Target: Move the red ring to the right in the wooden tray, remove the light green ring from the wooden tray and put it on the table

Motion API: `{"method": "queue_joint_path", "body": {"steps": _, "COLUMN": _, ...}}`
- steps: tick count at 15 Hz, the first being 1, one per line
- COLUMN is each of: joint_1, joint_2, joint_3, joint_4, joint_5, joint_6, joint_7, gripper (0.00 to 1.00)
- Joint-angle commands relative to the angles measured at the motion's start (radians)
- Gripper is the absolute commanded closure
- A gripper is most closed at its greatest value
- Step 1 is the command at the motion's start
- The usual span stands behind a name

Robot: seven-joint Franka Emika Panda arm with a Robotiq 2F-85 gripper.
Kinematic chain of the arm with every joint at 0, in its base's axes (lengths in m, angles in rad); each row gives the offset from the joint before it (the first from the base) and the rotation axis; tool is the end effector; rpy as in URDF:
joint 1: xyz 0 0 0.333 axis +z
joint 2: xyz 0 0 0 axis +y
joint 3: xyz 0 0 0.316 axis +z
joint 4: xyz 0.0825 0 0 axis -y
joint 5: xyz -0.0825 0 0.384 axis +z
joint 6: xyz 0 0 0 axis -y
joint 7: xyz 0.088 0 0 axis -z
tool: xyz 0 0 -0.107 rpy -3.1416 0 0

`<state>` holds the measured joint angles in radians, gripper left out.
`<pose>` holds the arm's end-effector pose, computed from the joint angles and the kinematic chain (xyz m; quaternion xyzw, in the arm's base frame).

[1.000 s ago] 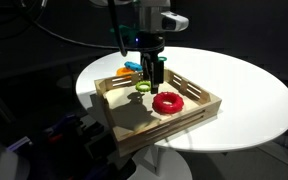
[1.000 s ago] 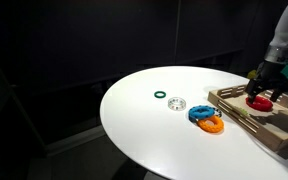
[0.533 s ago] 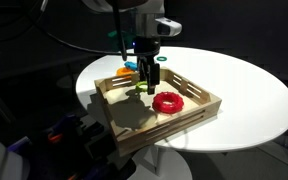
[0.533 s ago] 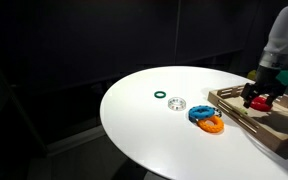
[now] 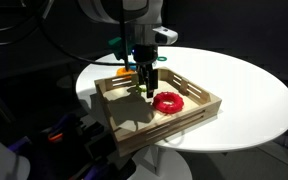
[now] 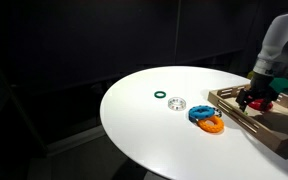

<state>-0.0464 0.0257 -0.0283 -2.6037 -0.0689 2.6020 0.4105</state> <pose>0.4346 -0.0312 0.2431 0.9772 -0.2111 -0.0106 0.0197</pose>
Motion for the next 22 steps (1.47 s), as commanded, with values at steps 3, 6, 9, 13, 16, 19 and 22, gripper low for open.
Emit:
{"method": "queue_joint_path", "body": {"steps": 3, "joint_1": 0.022, "joint_2": 0.051, "joint_3": -0.009, "joint_4": 0.043, "joint_5": -0.045, "joint_6": 0.004, "joint_7": 0.059, "gripper": 0.0}}
{"method": "queue_joint_path", "body": {"steps": 6, "joint_1": 0.029, "joint_2": 0.068, "joint_3": -0.015, "joint_4": 0.059, "joint_5": -0.059, "joint_6": 0.002, "joint_7": 0.081, "gripper": 0.0}}
{"method": "queue_joint_path", "body": {"steps": 9, "joint_1": 0.034, "joint_2": 0.079, "joint_3": -0.023, "joint_4": 0.071, "joint_5": -0.077, "joint_6": 0.002, "joint_7": 0.099, "gripper": 0.29}}
{"method": "queue_joint_path", "body": {"steps": 13, "joint_1": 0.043, "joint_2": 0.085, "joint_3": -0.026, "joint_4": 0.084, "joint_5": -0.088, "joint_6": 0.0, "joint_7": 0.127, "gripper": 0.57}}
{"method": "queue_joint_path", "body": {"steps": 16, "joint_1": 0.047, "joint_2": 0.074, "joint_3": -0.027, "joint_4": 0.089, "joint_5": -0.082, "joint_6": -0.004, "joint_7": 0.14, "gripper": 0.81}}
{"method": "queue_joint_path", "body": {"steps": 19, "joint_1": 0.044, "joint_2": 0.051, "joint_3": -0.032, "joint_4": 0.086, "joint_5": -0.076, "joint_6": -0.018, "joint_7": 0.146, "gripper": 1.0}}
{"method": "queue_joint_path", "body": {"steps": 22, "joint_1": 0.042, "joint_2": 0.014, "joint_3": -0.045, "joint_4": 0.079, "joint_5": -0.087, "joint_6": -0.044, "joint_7": 0.165, "gripper": 0.94}}
